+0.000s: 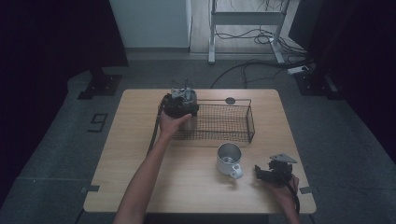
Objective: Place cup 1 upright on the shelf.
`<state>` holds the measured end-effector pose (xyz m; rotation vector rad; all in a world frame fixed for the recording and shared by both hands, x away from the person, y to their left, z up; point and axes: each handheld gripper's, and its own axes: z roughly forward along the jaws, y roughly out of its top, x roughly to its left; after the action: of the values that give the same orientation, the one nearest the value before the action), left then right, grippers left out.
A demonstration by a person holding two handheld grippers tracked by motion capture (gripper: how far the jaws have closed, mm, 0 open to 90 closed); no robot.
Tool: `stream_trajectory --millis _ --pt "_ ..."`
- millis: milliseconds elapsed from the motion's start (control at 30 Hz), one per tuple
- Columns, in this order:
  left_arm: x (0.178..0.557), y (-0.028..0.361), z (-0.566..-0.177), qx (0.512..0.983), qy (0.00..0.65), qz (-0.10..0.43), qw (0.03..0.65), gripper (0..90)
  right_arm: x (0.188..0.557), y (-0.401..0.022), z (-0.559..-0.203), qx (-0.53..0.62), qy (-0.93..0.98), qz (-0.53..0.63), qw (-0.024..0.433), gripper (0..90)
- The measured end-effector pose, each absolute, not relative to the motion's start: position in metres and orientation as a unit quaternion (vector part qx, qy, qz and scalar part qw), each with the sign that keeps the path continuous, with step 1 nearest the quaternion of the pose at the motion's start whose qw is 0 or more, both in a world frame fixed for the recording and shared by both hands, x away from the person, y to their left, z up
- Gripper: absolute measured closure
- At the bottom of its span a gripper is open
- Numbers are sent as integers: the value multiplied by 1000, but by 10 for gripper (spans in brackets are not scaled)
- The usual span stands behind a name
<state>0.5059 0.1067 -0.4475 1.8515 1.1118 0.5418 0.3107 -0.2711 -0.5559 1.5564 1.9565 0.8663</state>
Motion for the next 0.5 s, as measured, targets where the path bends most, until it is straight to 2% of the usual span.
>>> stream_trajectory --millis 500 --pt "508 103 -462 752 452 221 425 37 310 -271 -556 570 717 318 245 104"
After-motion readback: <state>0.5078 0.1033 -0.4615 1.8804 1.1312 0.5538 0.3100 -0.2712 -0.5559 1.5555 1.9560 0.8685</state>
